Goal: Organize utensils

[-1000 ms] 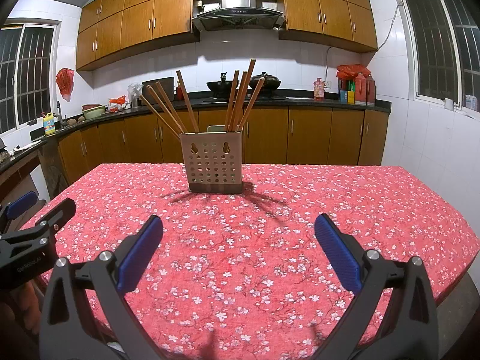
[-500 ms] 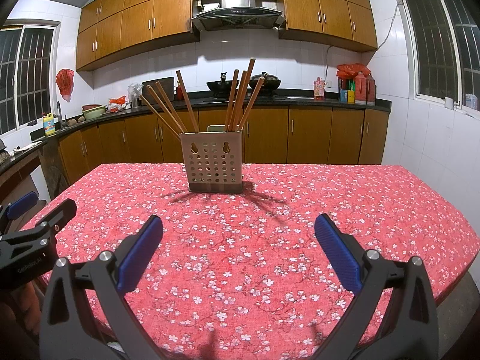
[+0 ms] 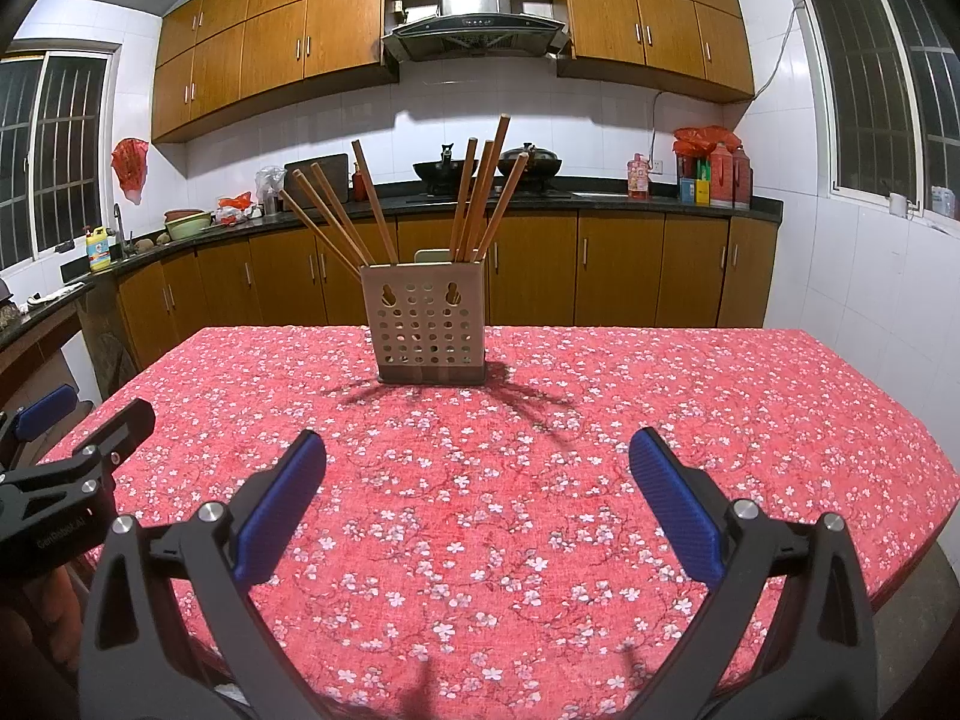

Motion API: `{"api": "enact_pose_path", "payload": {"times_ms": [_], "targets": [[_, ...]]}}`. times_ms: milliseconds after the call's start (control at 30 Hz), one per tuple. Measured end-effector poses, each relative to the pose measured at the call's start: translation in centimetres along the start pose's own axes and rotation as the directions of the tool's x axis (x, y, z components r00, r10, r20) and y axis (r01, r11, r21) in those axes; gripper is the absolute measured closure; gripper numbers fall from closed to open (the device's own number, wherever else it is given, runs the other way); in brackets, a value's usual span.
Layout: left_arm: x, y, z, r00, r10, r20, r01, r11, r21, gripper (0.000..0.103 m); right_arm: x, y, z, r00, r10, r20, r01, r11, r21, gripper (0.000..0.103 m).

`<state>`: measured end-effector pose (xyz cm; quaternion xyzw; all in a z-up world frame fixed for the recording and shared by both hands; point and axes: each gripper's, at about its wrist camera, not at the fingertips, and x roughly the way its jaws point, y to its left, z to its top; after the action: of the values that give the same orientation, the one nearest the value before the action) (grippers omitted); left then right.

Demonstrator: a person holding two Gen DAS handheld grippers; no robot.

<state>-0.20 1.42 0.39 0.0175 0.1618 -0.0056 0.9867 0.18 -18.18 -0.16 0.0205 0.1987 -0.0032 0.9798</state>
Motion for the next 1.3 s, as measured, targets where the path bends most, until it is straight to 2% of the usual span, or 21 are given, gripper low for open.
{"api": "enact_pose_path", "payload": {"times_ms": [1300], "targets": [[0.1, 0.0, -0.9, 1.0, -0.006, -0.011, 0.006, 1.0, -0.007, 0.002, -0.1, 0.3, -0.4, 1.0, 0.004, -0.006, -0.004, 1.0, 0.003, 0.004]]}}
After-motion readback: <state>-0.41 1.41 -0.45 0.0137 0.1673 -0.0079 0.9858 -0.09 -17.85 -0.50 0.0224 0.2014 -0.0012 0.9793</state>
